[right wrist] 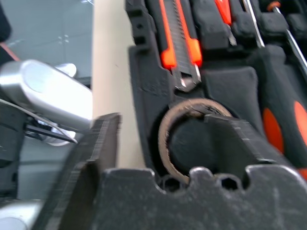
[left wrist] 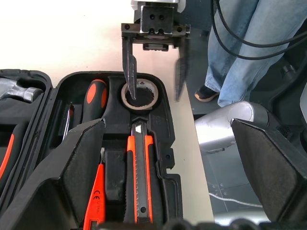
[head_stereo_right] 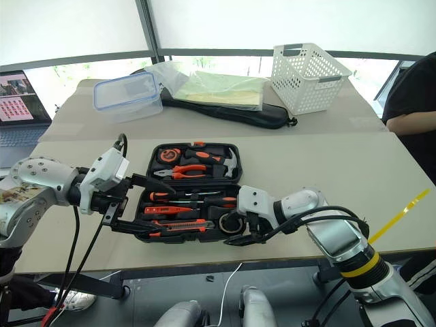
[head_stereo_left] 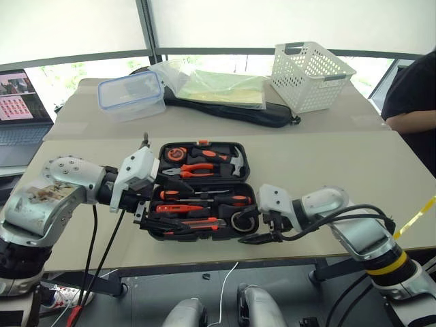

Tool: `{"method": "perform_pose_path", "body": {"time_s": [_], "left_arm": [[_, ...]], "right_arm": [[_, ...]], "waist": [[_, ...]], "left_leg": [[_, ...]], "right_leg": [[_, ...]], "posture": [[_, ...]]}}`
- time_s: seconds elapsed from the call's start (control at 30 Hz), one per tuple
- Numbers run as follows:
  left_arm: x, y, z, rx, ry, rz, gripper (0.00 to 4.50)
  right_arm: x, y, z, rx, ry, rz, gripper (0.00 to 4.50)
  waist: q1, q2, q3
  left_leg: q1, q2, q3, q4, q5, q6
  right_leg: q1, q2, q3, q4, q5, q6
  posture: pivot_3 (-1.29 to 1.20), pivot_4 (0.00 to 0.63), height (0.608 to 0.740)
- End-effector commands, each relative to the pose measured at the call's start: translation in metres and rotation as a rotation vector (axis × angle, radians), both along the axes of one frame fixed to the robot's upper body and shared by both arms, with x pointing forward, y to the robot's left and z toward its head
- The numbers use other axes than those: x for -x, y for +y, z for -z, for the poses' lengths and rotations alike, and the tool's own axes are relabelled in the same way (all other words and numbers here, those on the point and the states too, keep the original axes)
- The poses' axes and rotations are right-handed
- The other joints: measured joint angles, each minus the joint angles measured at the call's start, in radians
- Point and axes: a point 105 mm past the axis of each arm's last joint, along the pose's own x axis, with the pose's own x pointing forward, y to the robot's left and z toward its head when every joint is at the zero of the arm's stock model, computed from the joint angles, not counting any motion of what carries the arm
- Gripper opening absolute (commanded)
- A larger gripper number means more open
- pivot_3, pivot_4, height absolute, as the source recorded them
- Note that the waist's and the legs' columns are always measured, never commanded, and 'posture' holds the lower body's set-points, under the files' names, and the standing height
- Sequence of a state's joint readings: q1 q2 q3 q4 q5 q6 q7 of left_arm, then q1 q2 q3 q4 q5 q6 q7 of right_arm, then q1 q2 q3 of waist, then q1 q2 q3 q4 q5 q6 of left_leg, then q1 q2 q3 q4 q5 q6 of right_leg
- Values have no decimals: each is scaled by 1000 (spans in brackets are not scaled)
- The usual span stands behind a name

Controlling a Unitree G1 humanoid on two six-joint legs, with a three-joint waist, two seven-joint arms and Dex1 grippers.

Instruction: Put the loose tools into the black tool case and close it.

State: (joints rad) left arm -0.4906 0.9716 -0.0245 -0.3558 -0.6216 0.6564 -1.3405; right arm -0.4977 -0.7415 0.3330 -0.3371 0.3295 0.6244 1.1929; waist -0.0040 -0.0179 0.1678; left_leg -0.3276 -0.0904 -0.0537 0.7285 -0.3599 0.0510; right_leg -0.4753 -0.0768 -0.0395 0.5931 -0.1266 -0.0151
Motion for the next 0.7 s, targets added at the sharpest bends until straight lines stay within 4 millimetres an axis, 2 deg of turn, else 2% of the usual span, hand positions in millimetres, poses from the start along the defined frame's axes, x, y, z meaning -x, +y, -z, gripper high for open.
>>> {"method": "perform_pose_path", "body": {"time_s": [0.03, 0.13, 0.2, 0.23, 0.27, 0.3, 0.33, 0.4, 0.53, 0.6, 0.7], "left_arm": [[-14, 17, 3, -21, -26, -124, 4500], [-33, 49, 11, -24, -42, -335, 4500], [-44, 75, 17, -18, -58, -475, 4500], [-46, 86, 20, -18, -56, -531, 3973], [-47, 95, 25, -30, -55, -568, 3799], [-47, 101, 30, -45, -50, -592, 3355], [-47, 107, 37, -72, -42, -612, 3086], [-51, 116, 50, -128, -48, -647, 2230], [-60, 119, 69, -204, -57, -666, 666], [-61, 110, 80, -237, -63, -617, 68], [-65, 88, 84, -180, -54, -551, 68]], "right_arm": [[-11, -13, -41, -83, -51, 63, 4479], [-34, -38, -55, -129, -50, 228, 4479], [-48, -57, -53, -133, -58, 327, 3932], [-54, -66, -51, -133, -60, 373, 3738], [-61, -73, -47, -130, -65, 417, 3402], [-67, -79, -44, -125, -71, 452, 2997], [-73, -83, -39, -113, -79, 480, 2698], [-80, -87, -27, -82, -87, 499, 1967], [-92, -86, -9, -27, -118, 485, 561], [-95, -82, -3, -7, -131, 452, 47], [-97, -69, 2, 10, -147, 378, 47]], "waist": [[0, 0, 0], [-2, 0, 0], [-1, 0, 0], [-1, 0, 0], [-1, 0, 0], [-1, 0, 0], [-1, 0, 0], [-2, 0, 0], [0, 0, 0], [0, 0, 0], [-3, 0, 0]], "left_leg": [[0, 0, 0, 0, 0, 0], [1, 0, 0, -1, 0, 0], [1, 0, 0, -1, 0, 0], [1, 0, 0, -2, 0, 0], [1, 0, 0, -2, 0, 0], [1, 0, 0, -2, 0, 0], [1, 0, 0, -2, 0, 0], [1, 0, 2, -2, 0, 0], [1, 0, 2, -2, 0, 0], [1, 0, 2, -2, 0, 0], [1, 0, 2, -2, 0, 0]], "right_leg": [[0, 0, 0, 0, 0, 0], [0, 0, 0, 0, 0, 0], [0, 1, 0, 0, 0, 0], [0, 1, 0, 0, 0, 0], [0, 1, 0, 0, 0, 0], [0, 1, 0, 0, 0, 0], [0, 1, 0, 0, 0, 0], [0, 0, 0, 0, 0, 0], [0, 0, 0, 0, 0, 0], [0, 0, 0, 0, 0, 0], [0, 0, 0, 0, 0, 0]], "posture": [[0, 150, 740], [0, 150, 740], [0, 150, 740], [0, 150, 740], [0, 150, 740], [0, 150, 740], [0, 150, 740], [0, 150, 740], [0, 150, 740], [0, 150, 740], [0, 150, 740]]}}
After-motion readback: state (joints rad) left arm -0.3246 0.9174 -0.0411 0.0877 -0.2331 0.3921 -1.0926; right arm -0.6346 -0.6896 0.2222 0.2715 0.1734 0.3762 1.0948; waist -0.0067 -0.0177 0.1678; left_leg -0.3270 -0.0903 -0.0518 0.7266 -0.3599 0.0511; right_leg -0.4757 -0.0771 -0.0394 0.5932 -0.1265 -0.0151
